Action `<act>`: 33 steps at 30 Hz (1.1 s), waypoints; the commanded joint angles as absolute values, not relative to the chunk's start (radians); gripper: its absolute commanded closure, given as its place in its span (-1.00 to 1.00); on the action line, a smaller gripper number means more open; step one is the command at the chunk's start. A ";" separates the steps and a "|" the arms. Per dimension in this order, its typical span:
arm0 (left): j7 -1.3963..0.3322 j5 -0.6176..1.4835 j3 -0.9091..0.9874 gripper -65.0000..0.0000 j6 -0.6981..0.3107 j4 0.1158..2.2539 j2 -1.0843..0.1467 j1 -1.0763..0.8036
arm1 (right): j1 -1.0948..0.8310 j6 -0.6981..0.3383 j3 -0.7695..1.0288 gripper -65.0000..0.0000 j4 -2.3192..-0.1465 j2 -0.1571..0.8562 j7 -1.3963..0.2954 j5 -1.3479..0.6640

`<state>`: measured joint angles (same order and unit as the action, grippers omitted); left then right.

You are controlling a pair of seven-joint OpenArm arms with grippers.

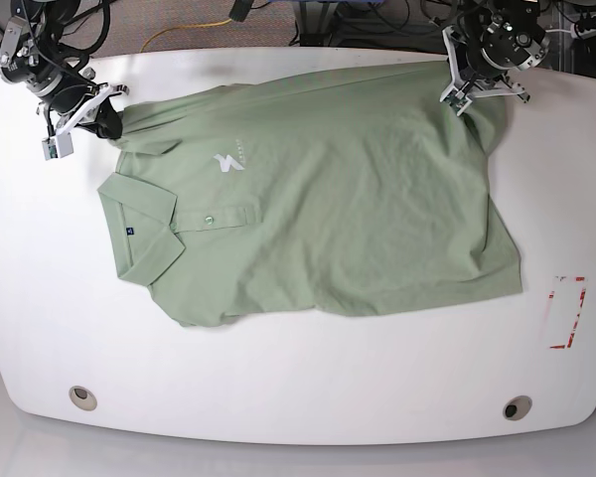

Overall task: Fold the T-shirt properly
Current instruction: 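Lay the shirt flat by dragging both grippers across the table, then release the shirt and move both grippers to the hem corners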

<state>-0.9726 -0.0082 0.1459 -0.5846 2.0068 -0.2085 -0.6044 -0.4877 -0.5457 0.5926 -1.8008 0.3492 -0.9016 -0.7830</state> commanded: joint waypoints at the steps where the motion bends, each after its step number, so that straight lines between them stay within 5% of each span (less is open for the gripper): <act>1: -1.007 -0.041 0.151 1.00 -0.582 2.011 -0.217 -0.590 | -0.484 -0.541 0.602 0.80 -1.822 0.343 -0.877 -0.794; 3: -1.021 -0.041 0.151 0.89 -0.582 2.011 -0.217 -0.570 | -0.483 -0.538 0.602 0.47 -1.822 0.338 -0.877 -0.796; 7: -1.084 -0.041 0.150 0.38 -0.582 2.011 -0.217 -0.518 | -0.479 -0.542 0.602 -0.32 -1.822 0.338 -0.877 -0.797; 10: -1.138 -0.041 0.150 -0.01 -0.582 2.009 -0.220 -0.469 | -0.461 -0.544 0.602 -0.64 -1.828 0.340 -0.877 -0.803; 13: -1.175 -0.039 0.150 -0.22 -0.582 2.009 -0.222 -0.449 | -0.453 -0.544 0.604 -0.66 -1.848 0.340 -0.877 -0.829; 21: -1.187 -0.031 0.151 -0.22 -0.639 2.015 -0.222 -0.427 | -0.341 -0.536 0.599 -0.66 -1.840 0.340 -0.877 -0.862; 27: -1.190 -0.031 0.291 0.09 -0.698 2.014 -0.200 -0.418 | -0.179 -0.533 0.559 -0.66 -1.728 0.348 -0.878 -0.860; 33: -1.190 -0.031 0.461 0.10 -0.698 2.011 -0.193 -0.403 | 0.025 -0.538 0.460 -0.66 -1.508 0.400 -0.878 -0.780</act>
